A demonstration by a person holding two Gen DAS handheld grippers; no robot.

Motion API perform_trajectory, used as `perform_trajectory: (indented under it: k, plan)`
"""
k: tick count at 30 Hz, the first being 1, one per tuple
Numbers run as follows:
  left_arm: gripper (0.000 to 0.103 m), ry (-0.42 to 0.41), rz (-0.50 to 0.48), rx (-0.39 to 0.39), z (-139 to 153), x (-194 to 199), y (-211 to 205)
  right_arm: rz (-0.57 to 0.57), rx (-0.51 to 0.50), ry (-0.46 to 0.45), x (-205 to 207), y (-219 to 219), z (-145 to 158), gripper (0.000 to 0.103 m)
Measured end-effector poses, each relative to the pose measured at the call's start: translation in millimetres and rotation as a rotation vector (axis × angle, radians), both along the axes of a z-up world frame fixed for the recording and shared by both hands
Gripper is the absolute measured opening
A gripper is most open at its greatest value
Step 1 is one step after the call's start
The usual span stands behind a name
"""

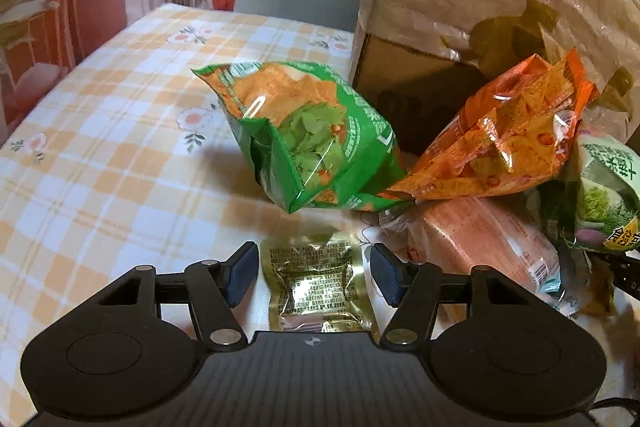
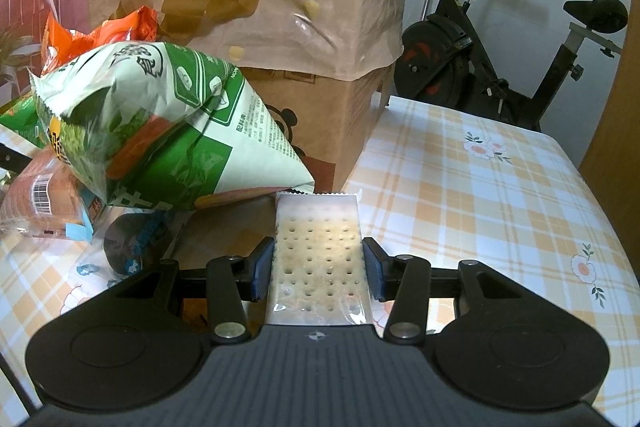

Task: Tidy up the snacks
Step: 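Grasp the gold sachet with the left gripper and lift it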

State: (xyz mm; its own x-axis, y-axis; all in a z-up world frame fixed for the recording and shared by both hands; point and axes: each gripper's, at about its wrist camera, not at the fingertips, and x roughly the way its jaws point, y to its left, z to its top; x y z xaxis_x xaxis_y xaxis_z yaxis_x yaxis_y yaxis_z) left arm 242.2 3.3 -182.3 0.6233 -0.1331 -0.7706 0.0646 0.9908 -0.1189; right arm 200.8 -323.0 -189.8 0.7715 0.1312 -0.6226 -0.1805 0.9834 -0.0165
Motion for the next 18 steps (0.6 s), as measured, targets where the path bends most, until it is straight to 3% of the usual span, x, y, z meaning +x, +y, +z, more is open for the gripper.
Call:
perform_trajectory:
  k: [6, 10, 18]
  plan:
    - [0.074, -0.048, 0.052, 0.045, 9.4, -29.2, -7.7, 0.001, 0.004, 0.0, 0.4, -0.4, -0.2, 0.049]
    - [0.074, -0.054, 0.05, 0.051, 5.9, -32.9, -18.6, 0.004, 0.002, 0.003, 1.3, -0.2, -0.6, 0.049]
    - [0.073, -0.044, 0.046, 0.142, -8.1, -32.0, -30.2, 0.003, 0.003, 0.003, 1.5, -0.1, -0.8, 0.049]
